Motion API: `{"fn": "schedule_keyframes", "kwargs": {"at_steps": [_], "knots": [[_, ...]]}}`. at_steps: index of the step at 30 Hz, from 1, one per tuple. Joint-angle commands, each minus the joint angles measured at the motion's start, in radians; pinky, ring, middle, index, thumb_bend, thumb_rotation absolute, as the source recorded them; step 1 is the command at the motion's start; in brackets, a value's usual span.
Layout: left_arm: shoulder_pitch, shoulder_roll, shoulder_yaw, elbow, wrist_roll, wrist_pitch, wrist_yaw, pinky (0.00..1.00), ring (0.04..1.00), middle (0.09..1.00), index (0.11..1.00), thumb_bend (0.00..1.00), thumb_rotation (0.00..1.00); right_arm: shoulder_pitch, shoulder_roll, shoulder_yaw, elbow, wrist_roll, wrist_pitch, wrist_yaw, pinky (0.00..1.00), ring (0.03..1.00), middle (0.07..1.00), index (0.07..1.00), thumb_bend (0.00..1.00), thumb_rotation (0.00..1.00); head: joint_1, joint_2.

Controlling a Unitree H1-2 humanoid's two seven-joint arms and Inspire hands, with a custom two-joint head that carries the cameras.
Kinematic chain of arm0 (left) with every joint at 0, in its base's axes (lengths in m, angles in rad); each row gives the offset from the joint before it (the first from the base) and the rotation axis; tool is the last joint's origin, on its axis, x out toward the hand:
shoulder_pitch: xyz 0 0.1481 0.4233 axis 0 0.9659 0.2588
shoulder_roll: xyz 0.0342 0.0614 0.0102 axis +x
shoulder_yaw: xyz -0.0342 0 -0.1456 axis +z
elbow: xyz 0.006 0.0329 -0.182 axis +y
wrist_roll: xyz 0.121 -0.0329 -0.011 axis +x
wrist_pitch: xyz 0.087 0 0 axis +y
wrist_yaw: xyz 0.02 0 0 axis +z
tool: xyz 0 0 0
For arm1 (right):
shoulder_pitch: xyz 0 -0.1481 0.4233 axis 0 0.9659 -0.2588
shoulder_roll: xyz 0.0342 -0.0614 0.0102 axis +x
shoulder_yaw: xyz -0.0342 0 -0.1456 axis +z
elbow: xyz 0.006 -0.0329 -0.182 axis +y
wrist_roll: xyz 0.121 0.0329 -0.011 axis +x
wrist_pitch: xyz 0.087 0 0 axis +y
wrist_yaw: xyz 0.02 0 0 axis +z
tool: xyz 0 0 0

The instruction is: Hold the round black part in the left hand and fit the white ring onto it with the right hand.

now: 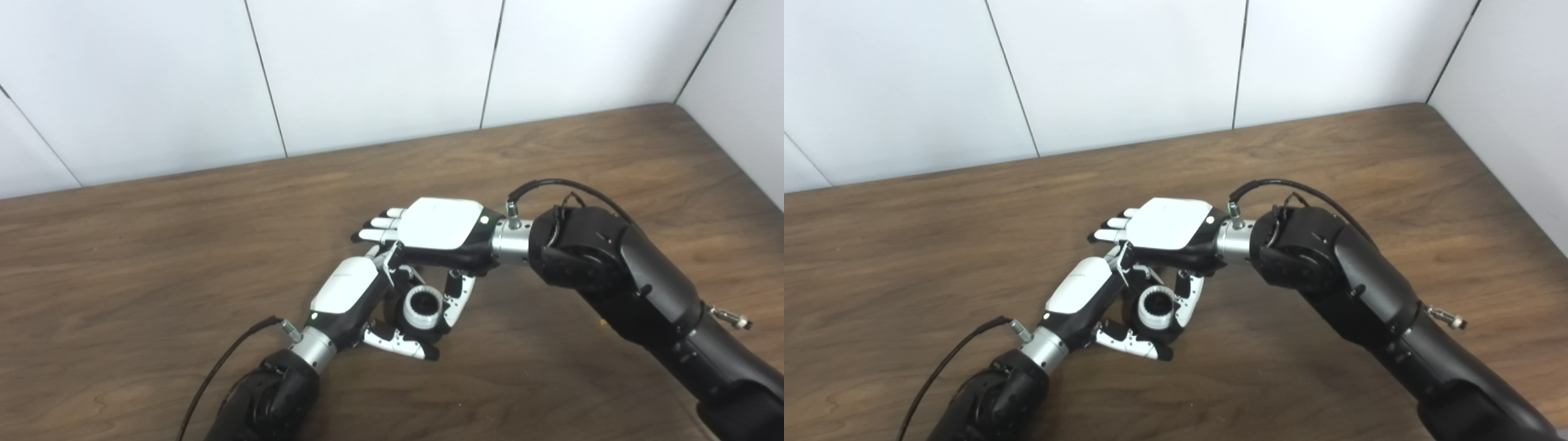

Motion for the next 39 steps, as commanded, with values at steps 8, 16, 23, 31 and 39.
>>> {"fn": "schedule_keyframes", "kwargs": {"at_steps": [8,16,23,31,39], "knots": [[-0.014,0.000,-0.007,0.003,0.011,-0.021,-0.001,1.00,0.902,0.855,0.477,0.51,0.05,-0.032,-0.027,-0.004,-0.015,0.012,0.032,0.042,1.00,1.000,1.000,0.702,0.91,0.30,-0.002,0.000],[-0.013,0.000,-0.009,-0.004,0.014,-0.010,-0.009,1.00,0.906,0.846,0.477,0.51,0.05,-0.040,-0.031,-0.007,-0.027,0.024,0.050,0.069,1.00,1.000,1.000,0.749,0.95,0.33,-0.003,-0.002],[-0.014,-0.002,-0.010,-0.001,0.010,-0.010,-0.012,1.00,0.906,0.848,0.477,0.51,0.05,-0.057,-0.042,-0.024,-0.049,0.047,0.059,0.089,1.00,1.000,1.000,0.776,1.00,0.38,-0.004,-0.003],[-0.010,-0.007,-0.007,0.005,0.003,-0.014,-0.007,1.00,0.904,0.864,0.477,0.51,0.05,-0.097,-0.064,-0.055,-0.091,0.093,0.068,0.121,1.00,1.000,1.000,0.817,1.00,0.40,-0.007,-0.005],[-0.008,-0.009,-0.005,0.010,-0.001,-0.015,-0.005,1.00,0.905,0.864,0.477,0.51,0.05,-0.124,-0.074,-0.077,-0.123,0.127,0.094,0.128,1.00,1.000,1.000,0.782,1.00,0.37,-0.006,-0.009]]}}
